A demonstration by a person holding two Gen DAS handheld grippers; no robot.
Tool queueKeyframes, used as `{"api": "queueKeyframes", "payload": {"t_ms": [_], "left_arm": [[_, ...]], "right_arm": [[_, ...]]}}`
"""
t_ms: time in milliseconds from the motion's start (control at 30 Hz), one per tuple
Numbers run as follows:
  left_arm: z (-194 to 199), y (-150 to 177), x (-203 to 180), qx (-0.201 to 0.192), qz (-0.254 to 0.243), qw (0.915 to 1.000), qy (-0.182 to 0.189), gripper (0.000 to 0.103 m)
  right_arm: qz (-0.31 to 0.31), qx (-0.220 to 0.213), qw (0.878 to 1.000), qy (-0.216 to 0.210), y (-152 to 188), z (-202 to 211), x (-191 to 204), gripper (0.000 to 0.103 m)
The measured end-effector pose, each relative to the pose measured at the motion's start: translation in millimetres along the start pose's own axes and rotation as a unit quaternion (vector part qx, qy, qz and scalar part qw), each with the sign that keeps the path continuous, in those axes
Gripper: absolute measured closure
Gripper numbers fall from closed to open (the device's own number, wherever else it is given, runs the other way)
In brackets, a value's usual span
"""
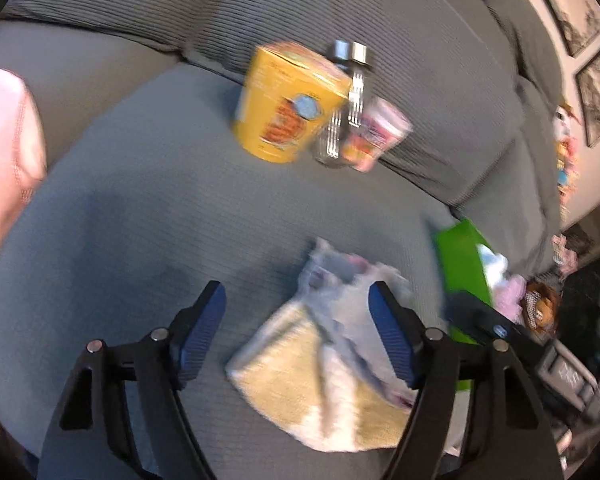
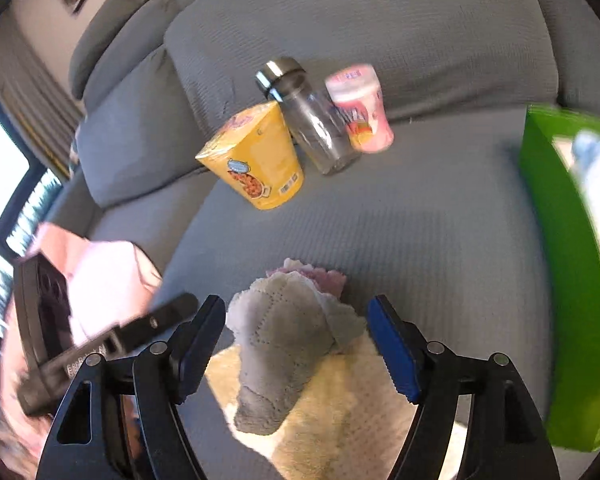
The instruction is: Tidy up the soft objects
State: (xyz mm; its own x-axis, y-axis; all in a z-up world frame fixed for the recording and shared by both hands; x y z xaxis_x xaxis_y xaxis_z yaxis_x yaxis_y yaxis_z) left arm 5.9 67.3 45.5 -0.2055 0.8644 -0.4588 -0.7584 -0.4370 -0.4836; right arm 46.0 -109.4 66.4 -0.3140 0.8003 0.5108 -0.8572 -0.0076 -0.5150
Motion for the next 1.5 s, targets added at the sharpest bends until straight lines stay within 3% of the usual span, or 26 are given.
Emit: {"api": "queueKeyframes", "payload": {"t_ms": [67, 333, 533, 600, 733, 867, 1200, 1500], "left_arm": [[-6, 6, -10, 0.02, -0.018, 0.9995, 0.015, 0.038], [-30, 30, -40, 0.058, -0.066, 0.996, 0.013, 0.051], [-45, 35, -42, 0.072, -0.068, 0.9951, 0.0, 0.055], [-46, 34, -45, 0.066, -0.075, 0.9949, 0.013, 0.059], [-50, 33, -46, 0.062, -0.069, 0.9947, 0.045, 0.062], [-35, 31, -53, 0.037, -0.08, 0.993, 0.079, 0.063], [8, 22, -78, -0.041, -0.131, 0.9853, 0.101, 0.063], [46, 17, -115, -0.092, -0.193, 0.9708, 0.109, 0.06]], "right_arm": [[-0.017, 0.007, 1.0, -0.022, 2, -6, -4, 0.028], [-0.022, 0.027, 0.999, -0.001, 9, -30, -15, 0.033], [-0.022, 0.049, 0.998, 0.017, 17, -49, -19, 0.048], [-0.014, 0.049, 0.999, 0.01, 17, -49, -15, 0.059], [-0.006, 0.051, 0.999, -0.001, 18, -47, -10, 0.067], [-0.017, 0.05, 0.997, -0.058, 17, -39, -6, 0.068], [0.032, -0.009, 0.996, -0.079, 9, 5, 28, 0.068], [0.048, -0.096, 0.988, -0.108, -1, 62, 44, 0.068]]}}
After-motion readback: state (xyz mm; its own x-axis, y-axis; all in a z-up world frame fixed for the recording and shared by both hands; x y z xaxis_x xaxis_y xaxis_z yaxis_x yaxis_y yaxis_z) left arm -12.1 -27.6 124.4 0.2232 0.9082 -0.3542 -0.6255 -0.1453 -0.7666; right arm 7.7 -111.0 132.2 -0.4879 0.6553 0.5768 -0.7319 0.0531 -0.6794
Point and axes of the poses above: each gripper's, at about its wrist camera, not at the fingertips, and z roughly against the way its jaws point, x to its left, y to its underside, the point moved 2 cm from there along -z, roughly the way its jaws point, and after that the axes turned 7 degrees about -y, right-handed, at the moved point
